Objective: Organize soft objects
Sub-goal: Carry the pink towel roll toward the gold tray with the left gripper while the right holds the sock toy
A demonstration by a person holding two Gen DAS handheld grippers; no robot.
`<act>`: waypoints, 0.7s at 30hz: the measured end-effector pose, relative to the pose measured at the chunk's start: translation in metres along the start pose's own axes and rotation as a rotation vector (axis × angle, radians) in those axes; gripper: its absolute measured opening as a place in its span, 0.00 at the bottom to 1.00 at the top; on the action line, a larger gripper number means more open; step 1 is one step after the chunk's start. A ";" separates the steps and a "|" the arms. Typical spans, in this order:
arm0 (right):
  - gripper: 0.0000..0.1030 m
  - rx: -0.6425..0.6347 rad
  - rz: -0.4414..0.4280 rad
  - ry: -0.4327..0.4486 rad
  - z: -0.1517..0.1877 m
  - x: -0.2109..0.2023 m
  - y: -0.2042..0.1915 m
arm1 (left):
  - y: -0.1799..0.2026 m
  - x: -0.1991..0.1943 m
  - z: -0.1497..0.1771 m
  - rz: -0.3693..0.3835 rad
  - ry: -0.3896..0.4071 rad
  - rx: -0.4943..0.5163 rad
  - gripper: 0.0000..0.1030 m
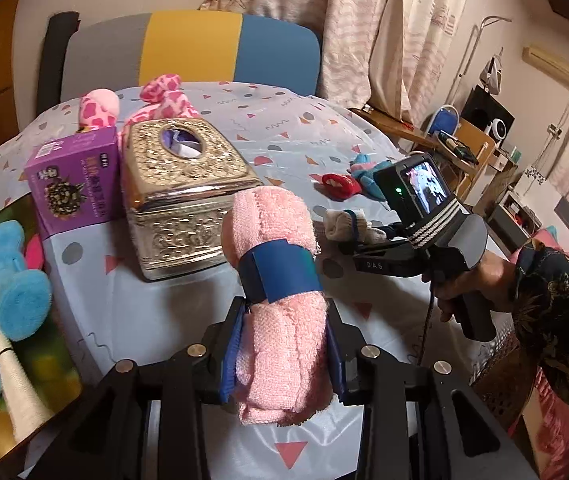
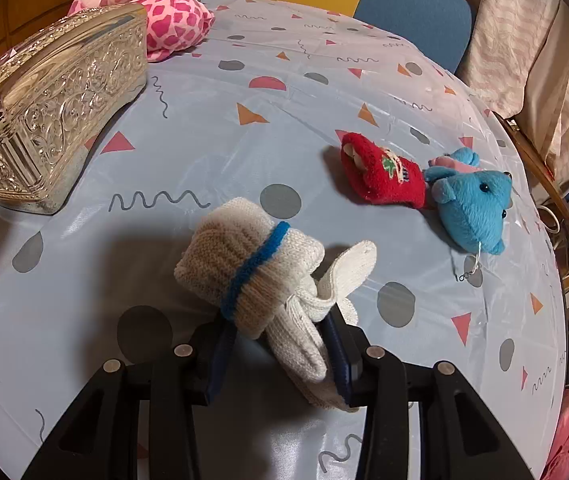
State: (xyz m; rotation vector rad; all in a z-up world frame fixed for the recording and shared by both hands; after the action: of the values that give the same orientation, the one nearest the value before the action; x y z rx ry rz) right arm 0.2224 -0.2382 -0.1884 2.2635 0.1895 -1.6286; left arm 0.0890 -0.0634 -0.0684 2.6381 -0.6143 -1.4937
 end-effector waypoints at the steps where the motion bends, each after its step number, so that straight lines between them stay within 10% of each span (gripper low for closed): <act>1: 0.41 0.000 0.000 -0.001 0.000 0.000 0.000 | -0.003 -0.002 0.000 -0.004 0.003 -0.004 0.35; 21: 0.41 -0.032 0.035 -0.001 -0.001 0.000 -0.003 | -0.100 -0.086 0.013 -0.057 0.113 -0.218 0.35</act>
State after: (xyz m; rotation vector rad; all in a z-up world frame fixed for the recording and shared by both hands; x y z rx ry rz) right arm 0.2221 -0.2353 -0.1885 2.2294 0.1730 -1.5976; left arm 0.0709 0.0615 -0.0289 2.5680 -0.3483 -1.3291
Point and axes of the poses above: each gripper's, at about its wrist camera, not at the fingertips, and x roughly the way its jaws point, y to its right, z to its underside, the point moved 10 cm from there along x, roughly the way its jaws point, and after that the axes turned 12 degrees about -y, right-handed, at the moved point
